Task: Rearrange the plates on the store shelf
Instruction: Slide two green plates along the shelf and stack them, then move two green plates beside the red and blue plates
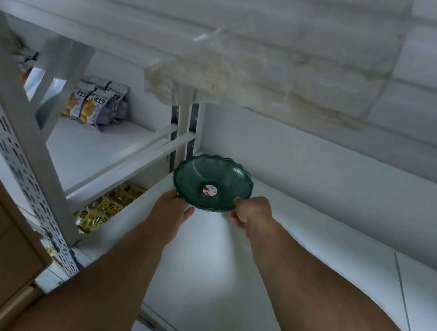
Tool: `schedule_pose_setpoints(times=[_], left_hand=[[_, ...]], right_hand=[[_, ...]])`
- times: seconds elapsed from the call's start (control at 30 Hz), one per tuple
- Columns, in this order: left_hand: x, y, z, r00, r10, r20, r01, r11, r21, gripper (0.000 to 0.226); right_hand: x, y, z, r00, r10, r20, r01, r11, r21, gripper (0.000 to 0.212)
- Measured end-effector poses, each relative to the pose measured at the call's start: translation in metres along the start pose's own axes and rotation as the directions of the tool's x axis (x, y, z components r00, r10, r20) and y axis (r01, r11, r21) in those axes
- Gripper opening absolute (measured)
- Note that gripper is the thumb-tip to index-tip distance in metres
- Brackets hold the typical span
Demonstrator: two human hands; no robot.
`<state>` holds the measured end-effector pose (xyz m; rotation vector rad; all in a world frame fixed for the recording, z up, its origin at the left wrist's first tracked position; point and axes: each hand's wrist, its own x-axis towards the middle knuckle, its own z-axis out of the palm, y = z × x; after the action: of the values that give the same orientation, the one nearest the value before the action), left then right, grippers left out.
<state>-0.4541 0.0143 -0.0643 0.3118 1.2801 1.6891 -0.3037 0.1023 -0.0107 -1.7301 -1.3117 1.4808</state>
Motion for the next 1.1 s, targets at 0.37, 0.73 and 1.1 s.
schedule_pose_setpoints(times=[0.37, 0.73, 1.1], left_hand=[[-0.056, 0.008, 0.029, 0.926, 0.377, -0.023, -0.161, 0.451, 0.878, 0.048], [-0.190, -0.017, 0.099, 0.959, 0.092, 0.269, -0.215, -0.382, 0.899, 0.067], [-0.259, -0.046, 0.167, 0.872, -0.030, 0.489, -0.451, -0.439, 0.777, 0.066]], right_hand=[[-0.034, 0.009, -0.063, 0.940, -0.279, 0.195, 0.339, 0.719, -0.607, 0.040], [-0.130, 0.080, -0.173, 0.840, -0.379, 0.389, 0.468, 0.142, -0.872, 0.073], [-0.202, 0.130, -0.262, 0.924, -0.343, 0.172, 0.278, 0.290, -0.916, 0.074]])
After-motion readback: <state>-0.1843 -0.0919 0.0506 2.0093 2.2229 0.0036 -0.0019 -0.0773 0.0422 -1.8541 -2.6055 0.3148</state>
